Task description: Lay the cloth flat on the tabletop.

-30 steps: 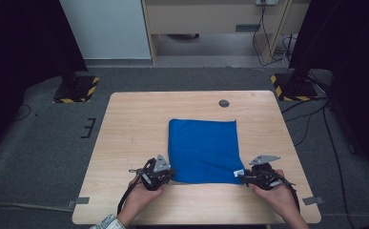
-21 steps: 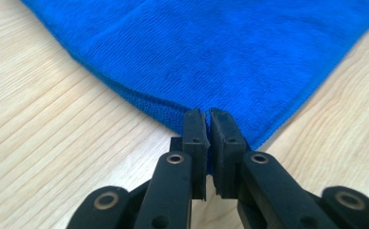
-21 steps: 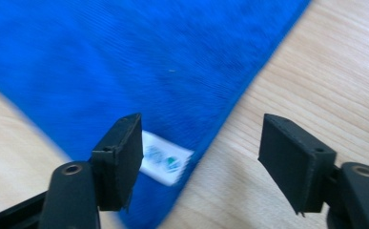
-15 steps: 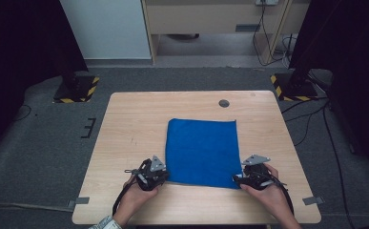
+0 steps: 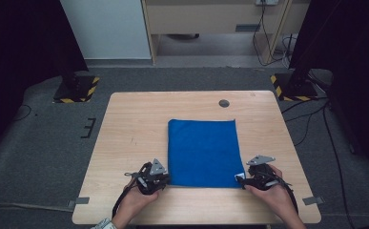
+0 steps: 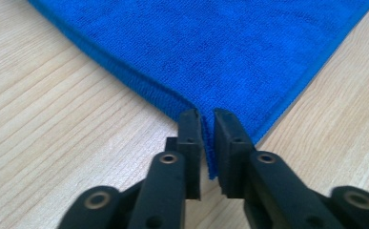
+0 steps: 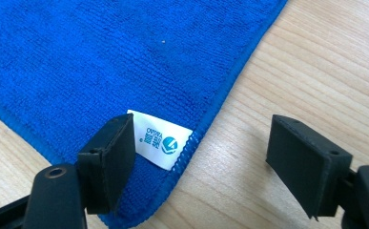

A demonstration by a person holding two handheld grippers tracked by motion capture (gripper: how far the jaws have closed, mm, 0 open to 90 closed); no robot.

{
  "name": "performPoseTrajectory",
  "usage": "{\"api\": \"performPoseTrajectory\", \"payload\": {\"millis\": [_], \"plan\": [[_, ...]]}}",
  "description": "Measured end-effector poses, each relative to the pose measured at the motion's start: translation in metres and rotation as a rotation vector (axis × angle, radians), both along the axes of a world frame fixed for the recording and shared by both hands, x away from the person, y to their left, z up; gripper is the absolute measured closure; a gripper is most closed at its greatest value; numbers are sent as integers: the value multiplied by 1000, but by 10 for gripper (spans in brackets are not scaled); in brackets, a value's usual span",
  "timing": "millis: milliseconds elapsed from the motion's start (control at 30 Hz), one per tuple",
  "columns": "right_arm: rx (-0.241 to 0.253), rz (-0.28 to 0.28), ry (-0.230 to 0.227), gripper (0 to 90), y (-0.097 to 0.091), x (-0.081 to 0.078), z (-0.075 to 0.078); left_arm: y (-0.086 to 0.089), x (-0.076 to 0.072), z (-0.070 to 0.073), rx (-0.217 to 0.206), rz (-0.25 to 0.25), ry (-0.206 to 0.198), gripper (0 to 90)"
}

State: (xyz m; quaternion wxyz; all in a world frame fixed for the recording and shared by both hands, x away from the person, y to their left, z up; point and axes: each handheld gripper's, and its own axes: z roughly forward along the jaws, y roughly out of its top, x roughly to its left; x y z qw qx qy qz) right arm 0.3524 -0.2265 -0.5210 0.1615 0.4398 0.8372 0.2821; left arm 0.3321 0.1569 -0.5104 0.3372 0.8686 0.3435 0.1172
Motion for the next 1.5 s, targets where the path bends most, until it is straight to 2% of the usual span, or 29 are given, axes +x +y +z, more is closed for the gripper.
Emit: {"api": "performPoseTrajectory", "payload": {"millis": [67, 167, 300, 367, 433, 500, 567, 667, 833, 1000, 1067, 1133, 1500], "plan": [[-2, 3, -2, 249, 0, 0, 0, 0, 0, 1, -8, 11, -17, 707], [-10, 15, -20, 230, 1, 0, 1, 3, 3, 3, -42, 54, -38, 480], [64, 20, -45, 126, 5, 2, 7, 8, 7, 10, -97, 81, -89, 305], [100, 32, -65, 112, 9, 2, 10, 11, 8, 11, -123, 95, -104, 251], [119, 36, -83, 101, 13, 3, 10, 13, 12, 12, -130, 105, -116, 204], [140, 51, -81, 96, 18, 5, 11, 14, 16, 11, -121, 113, -127, 161], [142, 66, -92, 96, 24, 6, 12, 15, 21, 9, -125, 123, -119, 125], [152, 90, -113, 99, 30, 8, 13, 18, 26, 7, -119, 136, -114, 108], [148, 82, -139, 123, 42, 11, 14, 24, 28, 6, -123, 157, -118, 100], [171, 120, -149, 124, 59, 15, 20, 33, 31, 8, -118, 157, -145, 84], [190, 142, -131, 137, 68, 17, 22, 39, 33, 9, -105, 179, -164, 83], [203, 162, -115, 151, 79, 18, 22, 47, 35, 8, -113, 192, -162, 83], [166, 283, -67, 117, 146, 19, 21, 75, 46, 5, -122, 264, -146, 83]]}}
